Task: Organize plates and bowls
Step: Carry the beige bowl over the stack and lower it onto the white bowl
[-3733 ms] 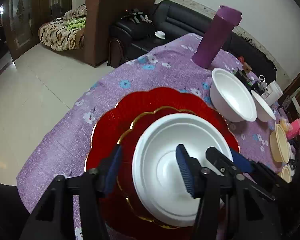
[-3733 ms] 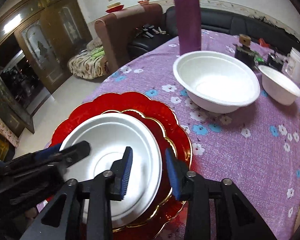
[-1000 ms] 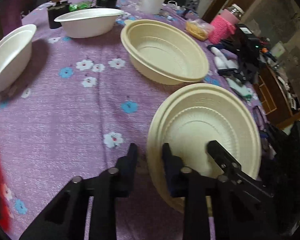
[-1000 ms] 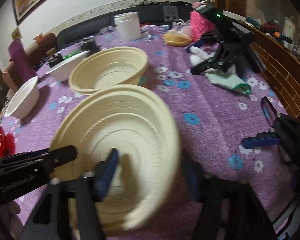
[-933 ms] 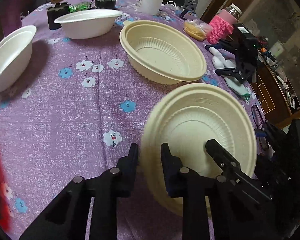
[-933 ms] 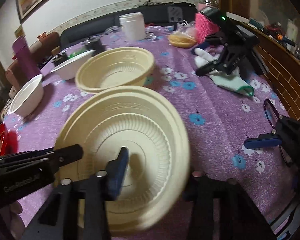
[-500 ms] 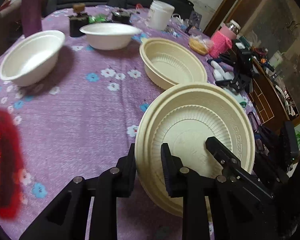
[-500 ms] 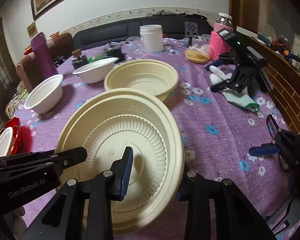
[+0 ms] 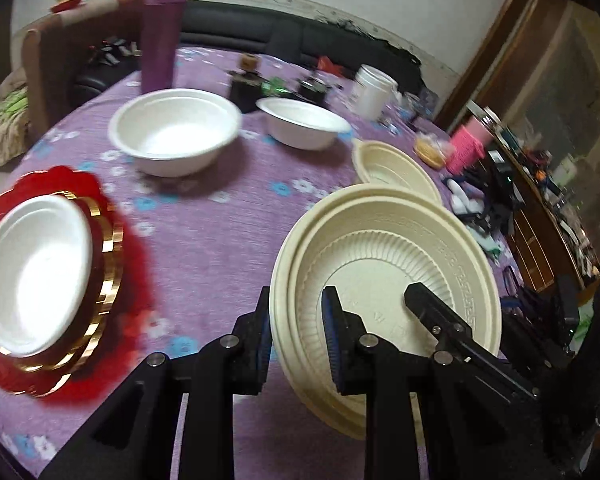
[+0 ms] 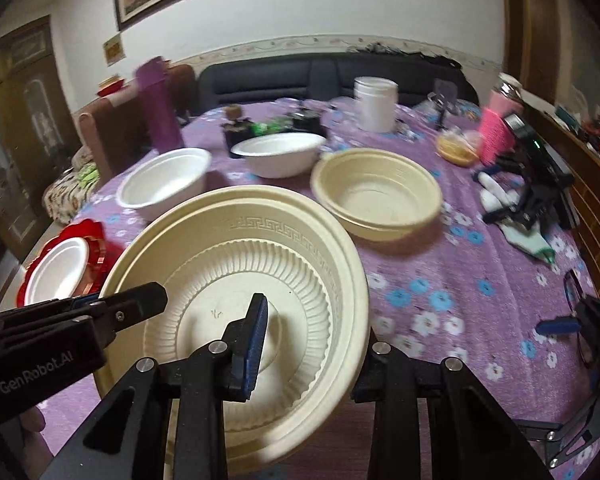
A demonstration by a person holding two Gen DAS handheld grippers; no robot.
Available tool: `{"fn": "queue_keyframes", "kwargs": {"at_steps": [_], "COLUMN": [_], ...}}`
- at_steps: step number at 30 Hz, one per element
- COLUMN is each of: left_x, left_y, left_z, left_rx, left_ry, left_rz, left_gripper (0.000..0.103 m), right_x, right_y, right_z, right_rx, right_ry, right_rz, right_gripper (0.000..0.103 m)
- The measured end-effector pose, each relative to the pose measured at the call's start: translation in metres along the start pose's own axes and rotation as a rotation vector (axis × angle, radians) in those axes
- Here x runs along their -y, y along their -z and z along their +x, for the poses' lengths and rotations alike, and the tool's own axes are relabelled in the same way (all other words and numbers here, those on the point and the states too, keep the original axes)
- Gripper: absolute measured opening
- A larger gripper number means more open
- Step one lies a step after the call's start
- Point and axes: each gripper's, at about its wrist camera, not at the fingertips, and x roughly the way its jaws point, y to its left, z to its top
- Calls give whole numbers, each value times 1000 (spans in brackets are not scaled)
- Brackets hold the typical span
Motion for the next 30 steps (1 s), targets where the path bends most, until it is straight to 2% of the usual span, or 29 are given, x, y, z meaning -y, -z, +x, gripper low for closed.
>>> {"fn": "queue_keyframes", "kwargs": {"at_steps": [18,25,30], "left_x": [-143,-195,-217], "left_y": [-9,-16,-14], "left_z": [-75,-75,-64], "left_rx": [153,162,134], "left_ry": [-122,-205,-241], "left_rz": [-261,-339,-363], "left_gripper": [23,23,23], "right_x": [-153,-210,-228], "right_y": [-32,-33,-29], "right_z": [8,38,63], "right_rx": [50,5,-43], "right_ry": [-169,-221,-234], "right_rz": [-243,-334,-357], "right_gripper": [36,36,36]}}
